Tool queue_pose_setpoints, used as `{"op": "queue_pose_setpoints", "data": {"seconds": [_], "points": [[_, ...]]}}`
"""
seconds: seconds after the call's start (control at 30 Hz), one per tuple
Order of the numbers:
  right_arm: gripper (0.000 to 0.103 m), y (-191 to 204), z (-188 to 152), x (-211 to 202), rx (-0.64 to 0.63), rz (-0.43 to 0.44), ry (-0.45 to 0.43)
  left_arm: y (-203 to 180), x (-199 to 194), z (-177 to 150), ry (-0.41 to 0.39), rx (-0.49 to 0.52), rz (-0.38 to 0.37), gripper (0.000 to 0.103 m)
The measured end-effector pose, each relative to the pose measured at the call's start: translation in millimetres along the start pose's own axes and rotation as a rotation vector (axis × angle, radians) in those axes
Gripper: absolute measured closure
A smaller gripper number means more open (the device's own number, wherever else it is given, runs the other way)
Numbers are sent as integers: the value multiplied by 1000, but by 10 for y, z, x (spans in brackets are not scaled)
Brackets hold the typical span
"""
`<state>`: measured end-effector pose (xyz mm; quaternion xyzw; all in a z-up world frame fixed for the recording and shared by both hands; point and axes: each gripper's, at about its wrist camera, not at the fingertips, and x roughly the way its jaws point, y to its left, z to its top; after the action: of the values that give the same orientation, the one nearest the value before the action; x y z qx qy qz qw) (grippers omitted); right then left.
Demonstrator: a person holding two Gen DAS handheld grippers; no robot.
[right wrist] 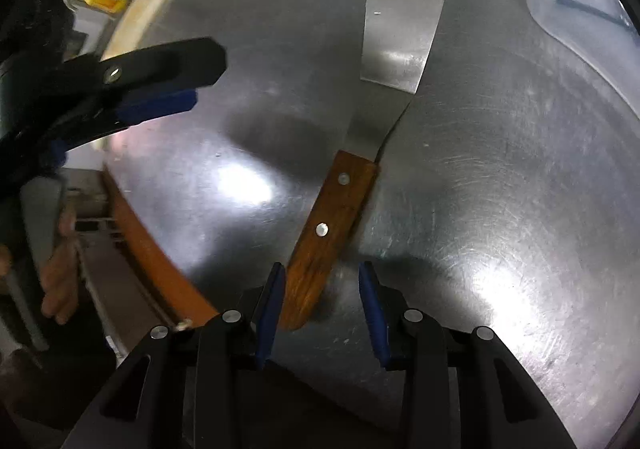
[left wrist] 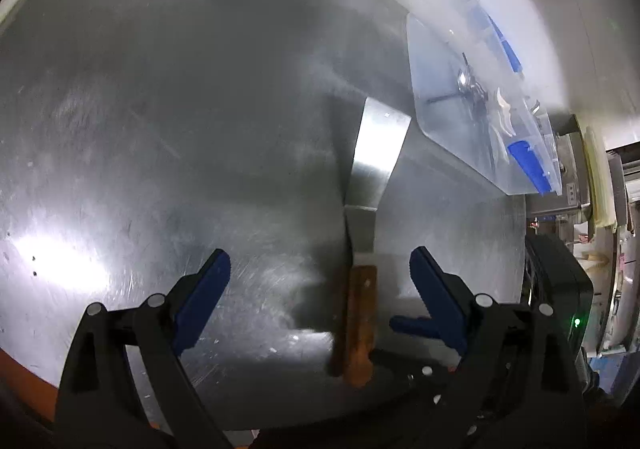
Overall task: Organize utensils
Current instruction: 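Close the right gripper on the wooden spatula handle while the left gripper grasps the blade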
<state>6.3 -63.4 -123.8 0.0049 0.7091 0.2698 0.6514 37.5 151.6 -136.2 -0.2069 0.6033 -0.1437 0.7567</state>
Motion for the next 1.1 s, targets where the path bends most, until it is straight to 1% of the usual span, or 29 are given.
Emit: {"op": "queue_pose_setpoints", "data": {"seconds": [0.07, 0.1, 0.17, 0.2, 0.27, 0.43, 0.53, 0.57, 0.6, 0.63, 0.73, 0.77, 0.87, 0.9, 1.0, 1.03, 1.1], "points": [[63, 27, 43, 61, 20, -15, -4, 66, -43, 13, -21, -13, 2, 16], [63, 96, 41, 93, 21, -36, -7, 99, -61, 18, -34, -21, 2, 16], [62, 146, 37, 179, 13, -108, -6, 225, -127, 11, -57, -43, -9, 16], [61, 180, 40, 184, 9, -116, -15, 242, -195, -14, -61, -47, -17, 16], [59, 231, 56, 213, -2, -146, -25, 275, -208, 2, -59, -48, -26, 16], [59, 338, 34, 280, -14, -180, -38, 330, -191, -24, -37, -44, -43, 16], [60, 426, -48, 312, -25, -201, -45, 352, -171, -51, -22, -44, -51, 16], [68, 441, -52, 314, -27, -214, -52, 346, -156, -54, -18, -45, -50, 16], [70, 463, -103, 301, -31, -239, -64, 345, -144, -57, -14, -47, -50, 16], [72, 459, -112, 299, -39, -255, -79, 342, -125, -60, -9, -49, -52, 16], [76, 398, -143, 266, -25, -247, -92, 328, -97, -71, -2, -52, -55, 16], [77, 377, -148, 259, -13, -239, -94, 326, -95, -76, -1, -53, -57, 16], [77, 246, -170, 237, 57, -157, -90, 319, -62, -89, 9, -67, -80, 16], [77, 190, -178, 231, 83, -117, -84, 321, -50, -94, 12, -74, -87, 16], [77, -2, -218, 199, 179, 78, -44, 330, 3, -123, 28, -102, -120, 16], [77, -61, -243, 178, 210, 143, -37, 322, 41, -140, 45, -114, -149, 16], [77, -143, -285, 151, 254, 225, -25, 313, 91, -166, 68, -134, -194, 16]]}}
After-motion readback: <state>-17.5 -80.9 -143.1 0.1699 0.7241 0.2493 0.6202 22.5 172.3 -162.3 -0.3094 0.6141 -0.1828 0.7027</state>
